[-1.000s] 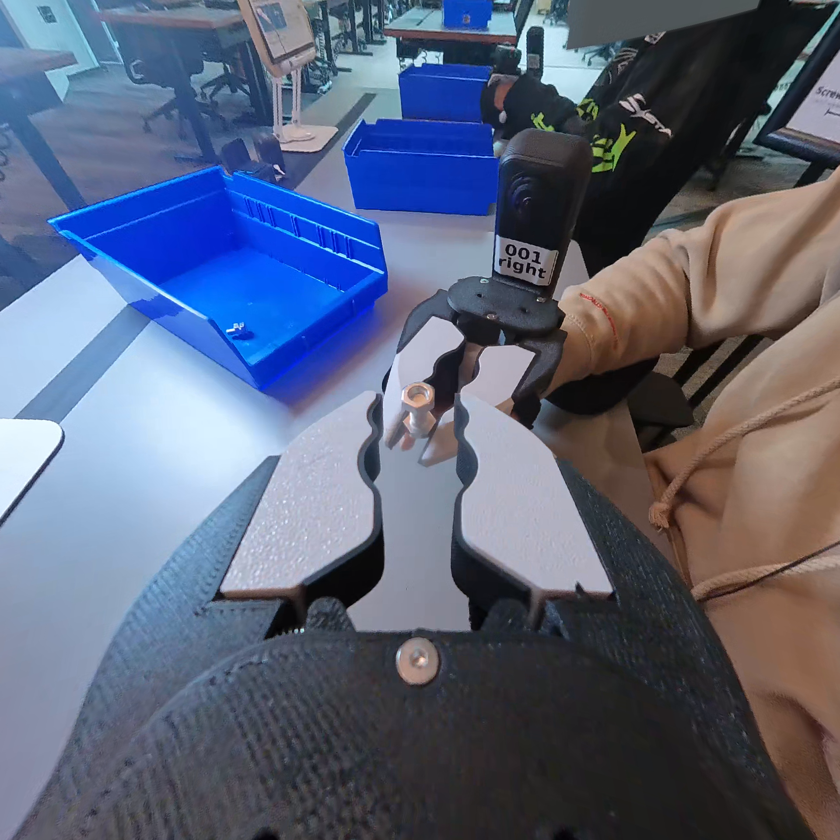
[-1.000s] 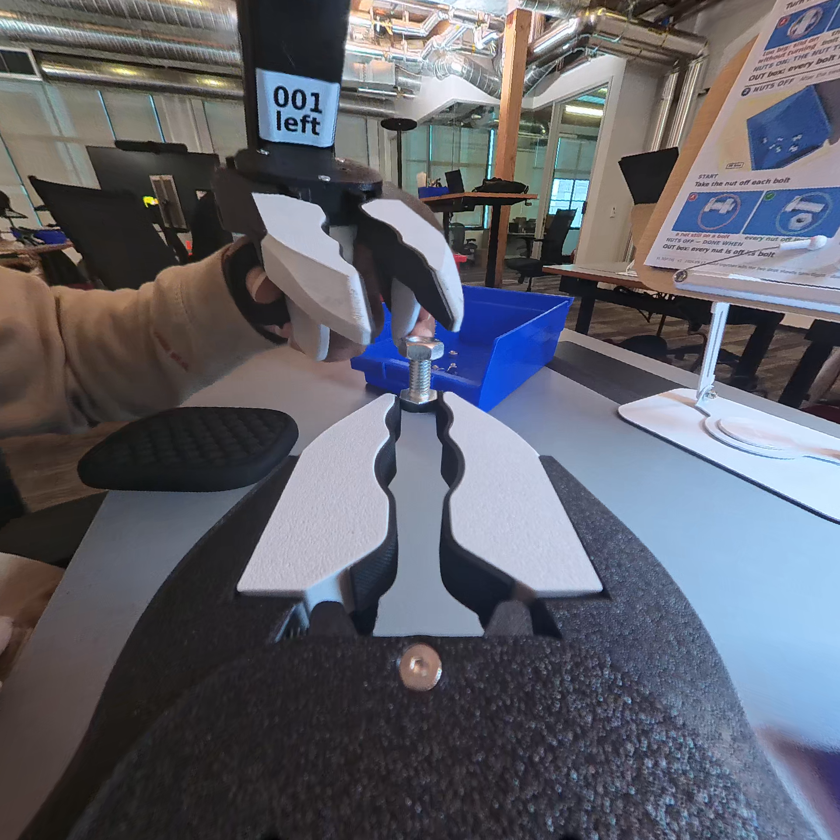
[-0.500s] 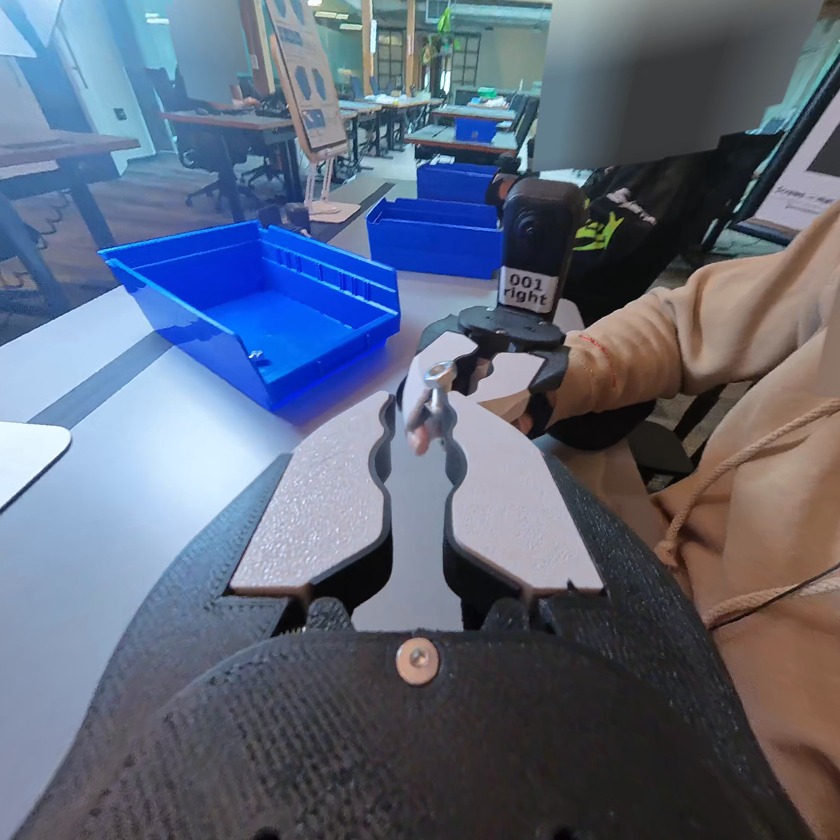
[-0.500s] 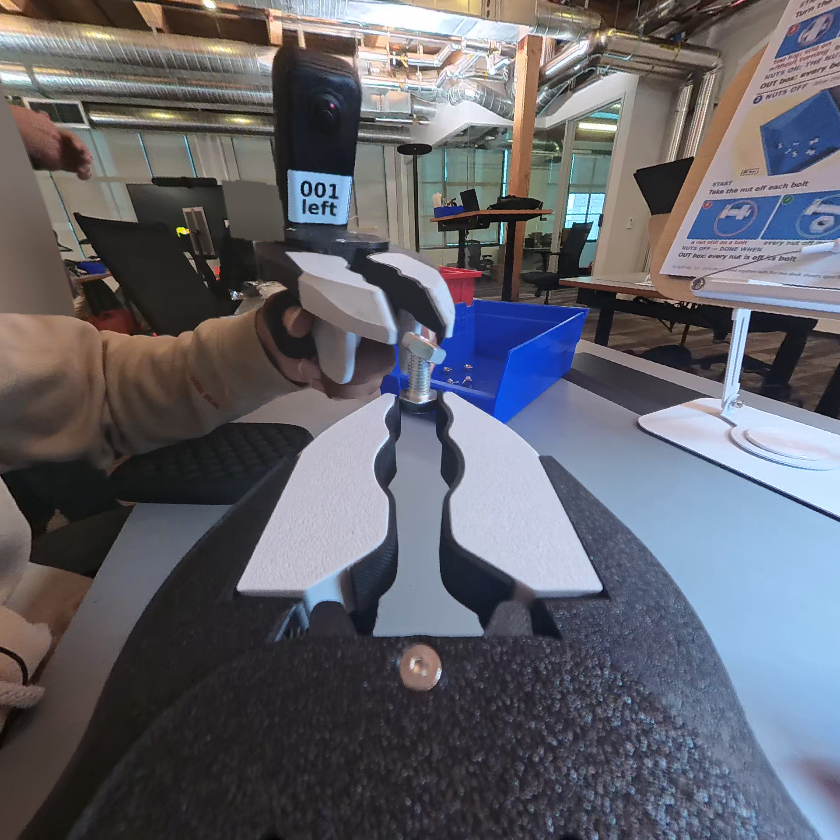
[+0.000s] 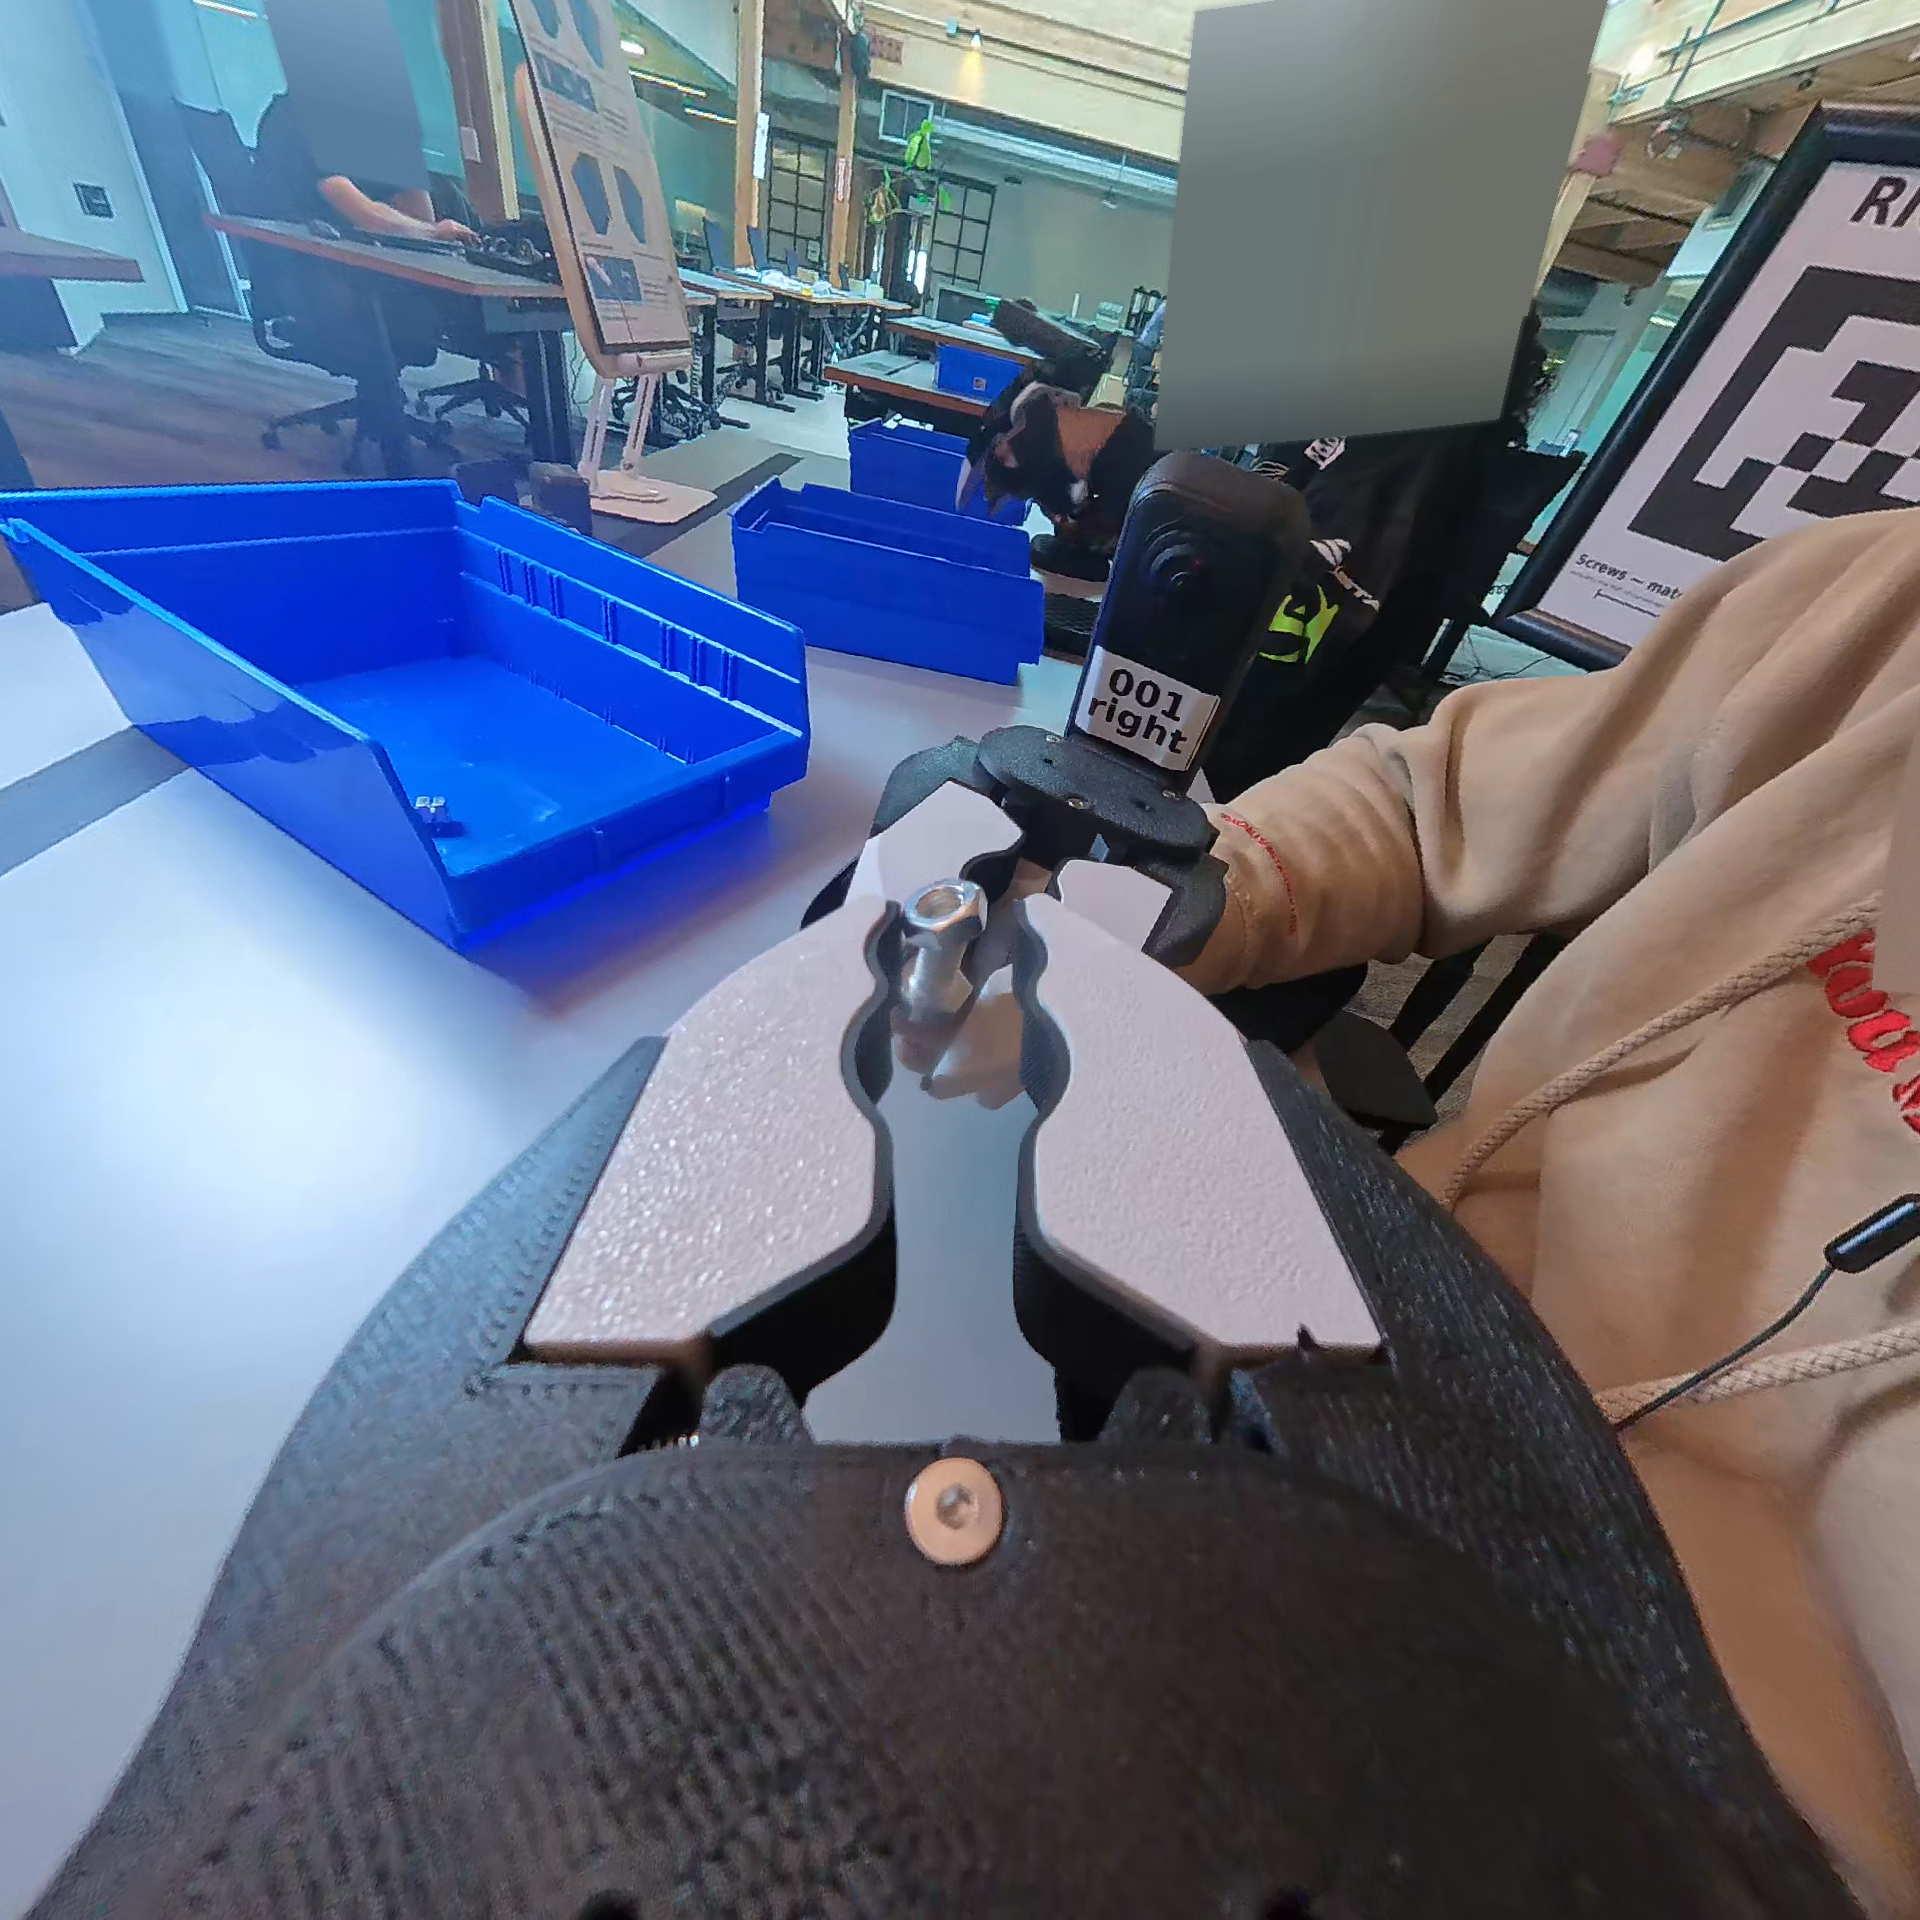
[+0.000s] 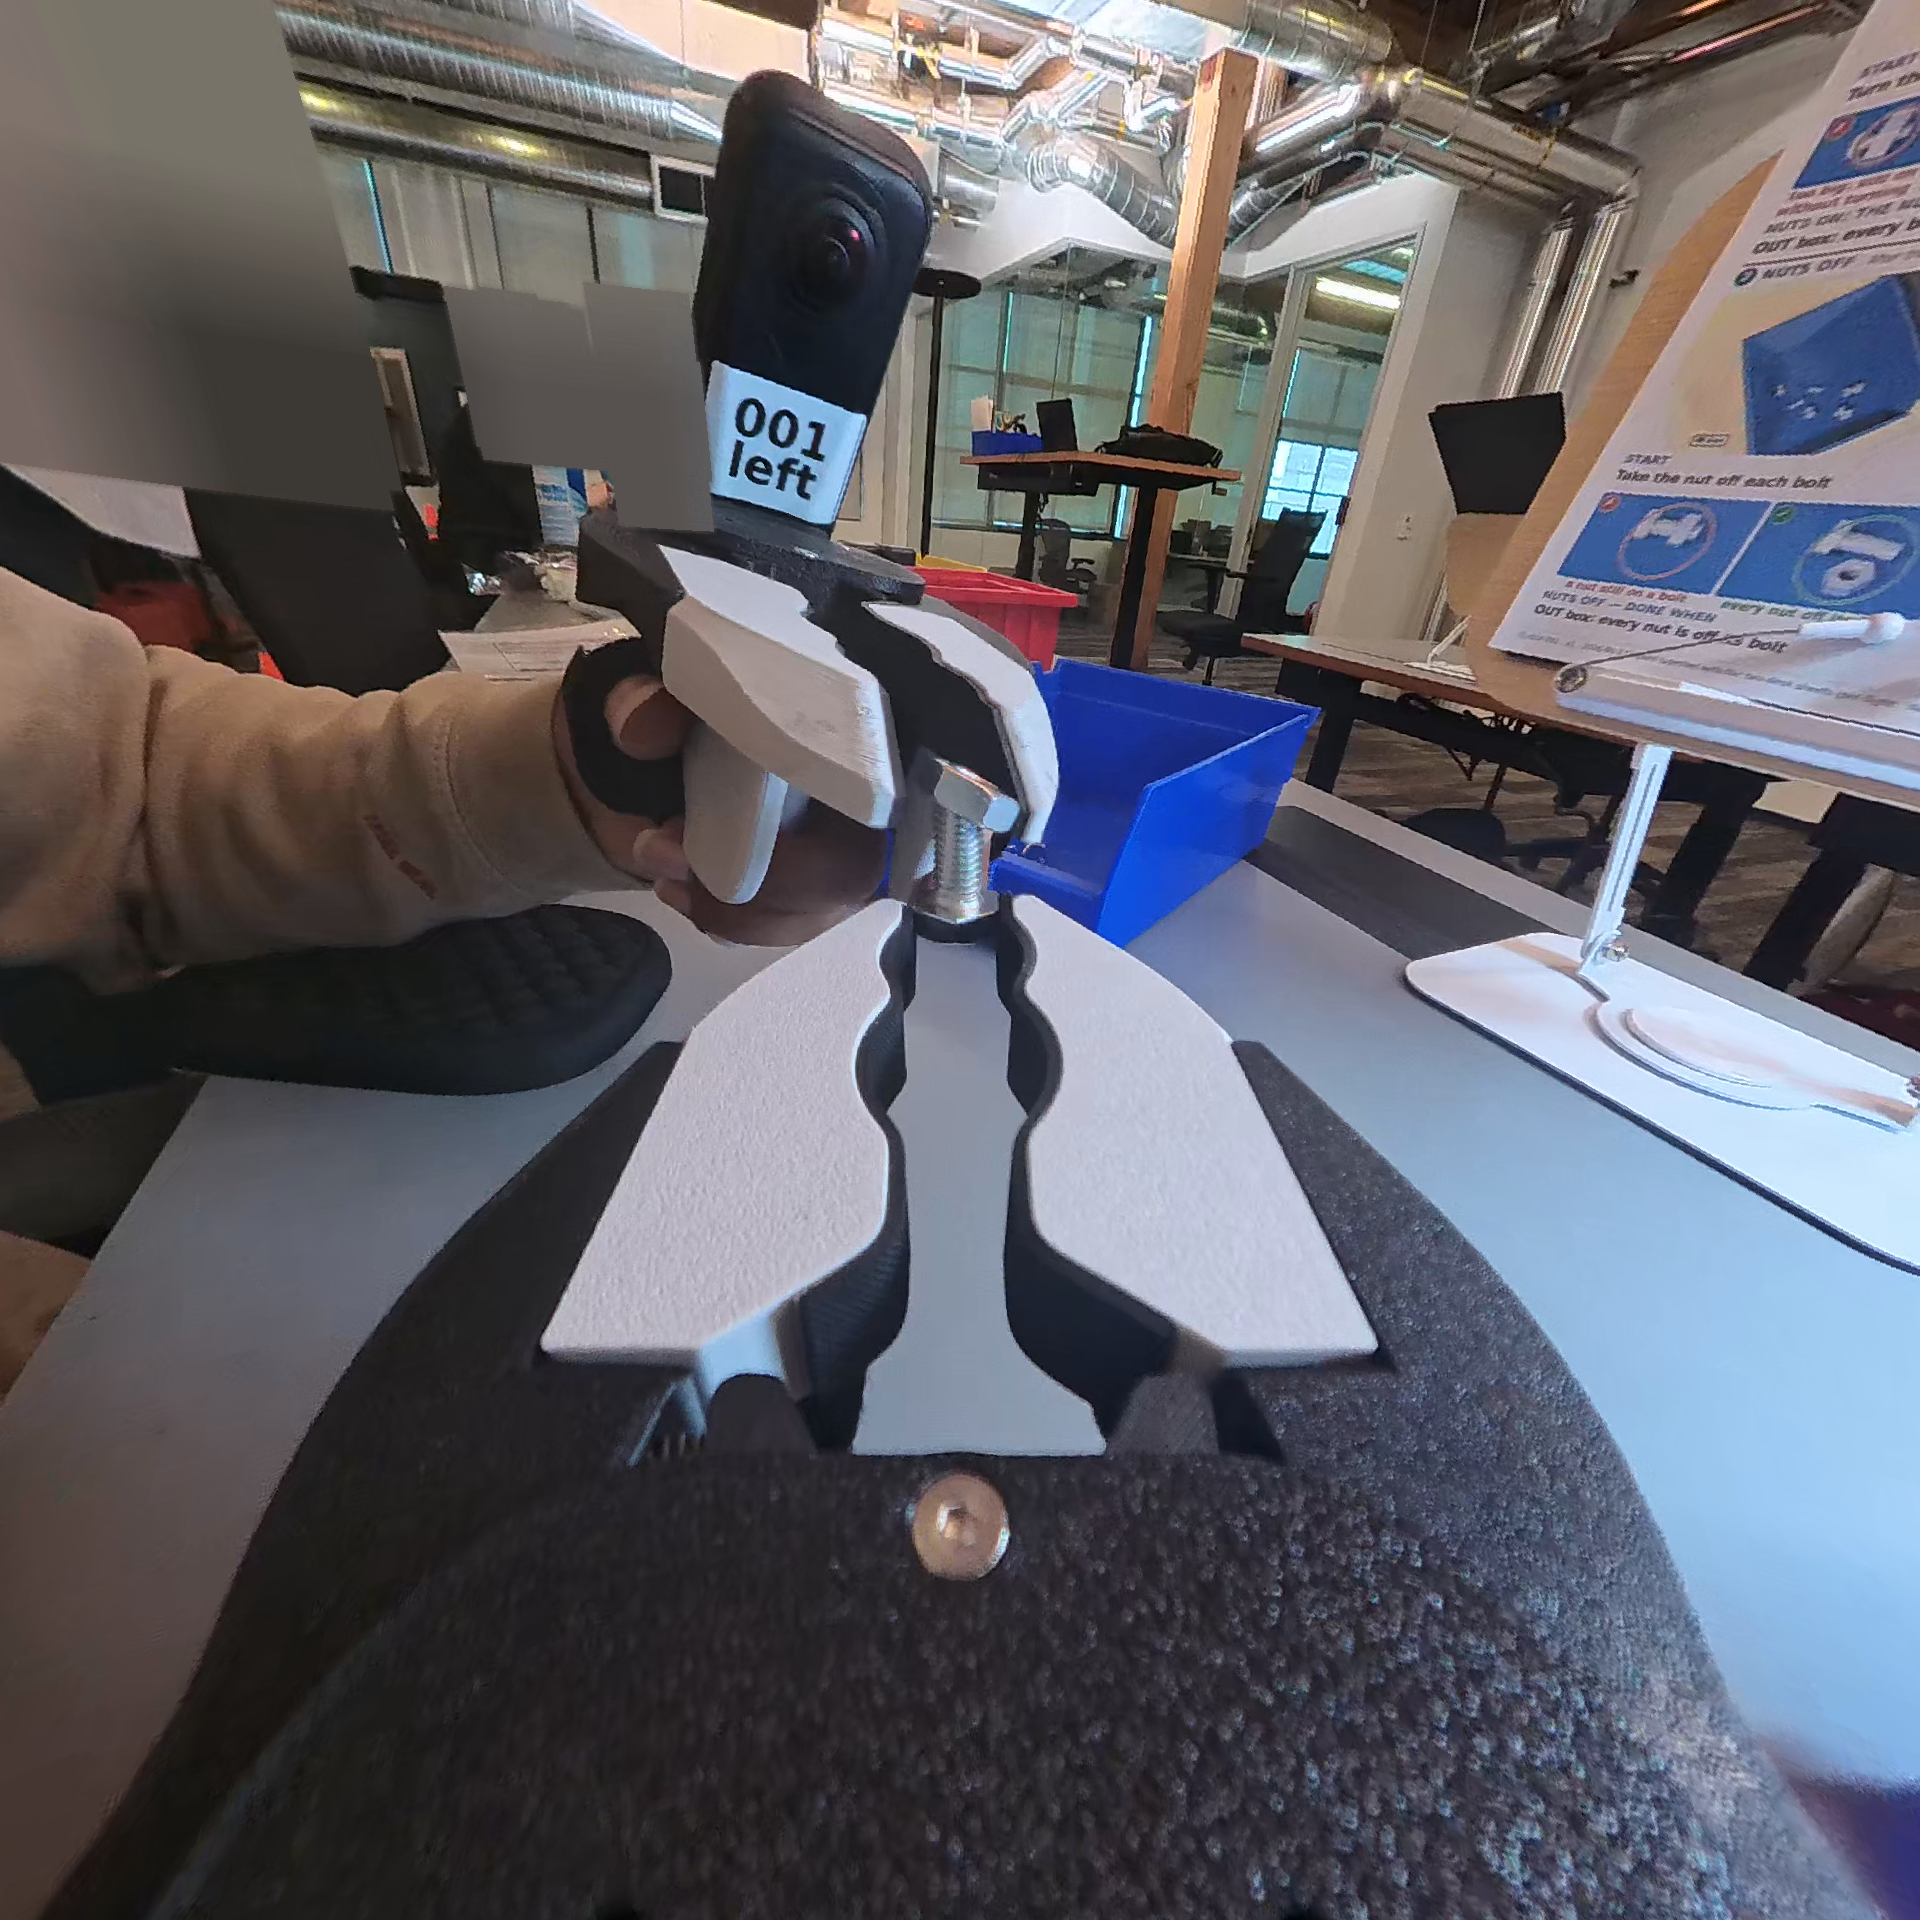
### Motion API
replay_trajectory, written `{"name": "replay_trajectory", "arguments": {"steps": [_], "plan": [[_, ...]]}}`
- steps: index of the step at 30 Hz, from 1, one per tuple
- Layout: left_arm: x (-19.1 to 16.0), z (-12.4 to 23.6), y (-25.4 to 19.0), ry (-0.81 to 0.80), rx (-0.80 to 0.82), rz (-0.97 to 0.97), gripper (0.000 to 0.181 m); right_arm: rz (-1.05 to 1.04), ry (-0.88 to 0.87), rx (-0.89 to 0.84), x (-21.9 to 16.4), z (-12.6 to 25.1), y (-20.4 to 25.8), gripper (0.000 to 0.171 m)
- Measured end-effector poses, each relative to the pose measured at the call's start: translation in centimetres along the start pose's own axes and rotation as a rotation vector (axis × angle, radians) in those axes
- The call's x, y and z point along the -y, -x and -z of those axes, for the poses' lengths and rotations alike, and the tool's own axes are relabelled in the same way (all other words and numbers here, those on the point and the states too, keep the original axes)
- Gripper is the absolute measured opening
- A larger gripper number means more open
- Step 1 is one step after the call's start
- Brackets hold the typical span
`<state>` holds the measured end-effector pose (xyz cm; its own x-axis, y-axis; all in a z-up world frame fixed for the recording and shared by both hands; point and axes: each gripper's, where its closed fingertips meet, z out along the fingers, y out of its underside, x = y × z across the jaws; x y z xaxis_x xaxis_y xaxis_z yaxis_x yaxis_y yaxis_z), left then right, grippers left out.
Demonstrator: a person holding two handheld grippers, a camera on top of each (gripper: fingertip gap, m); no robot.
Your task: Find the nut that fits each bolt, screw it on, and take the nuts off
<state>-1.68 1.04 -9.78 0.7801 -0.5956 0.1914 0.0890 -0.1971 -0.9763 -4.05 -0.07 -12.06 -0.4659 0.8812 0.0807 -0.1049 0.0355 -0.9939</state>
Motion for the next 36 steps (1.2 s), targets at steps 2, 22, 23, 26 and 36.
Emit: {"name": "replay_trajectory", "arguments": {"steps": [2,22,23,26,36], "plan": [[0.0,0.0,0.0,-0.005,0.003,0.001,0.018,0.011,0.006,-0.001,-0.1,0.0,0.0,0.014],[-0.1,0.3,-0.4,0.018,0.029,-0.136,0.015,0.020,0.007,0.018,-0.1,-0.1,0.6,0.014],[-0.2,0.3,-0.5,0.024,0.024,-0.136,0.015,0.021,0.008,0.022,-0.2,-0.1,0.7,0.014],[-0.4,0.4,-0.6,0.041,0.008,-0.124,0.014,0.027,0.011,0.029,-0.3,-0.1,0.9,0.014],[-0.6,0.6,-0.8,0.054,-0.021,-0.108,0.015,0.013,0.000,0.049,-0.2,-0.1,1.2,0.014]]}}
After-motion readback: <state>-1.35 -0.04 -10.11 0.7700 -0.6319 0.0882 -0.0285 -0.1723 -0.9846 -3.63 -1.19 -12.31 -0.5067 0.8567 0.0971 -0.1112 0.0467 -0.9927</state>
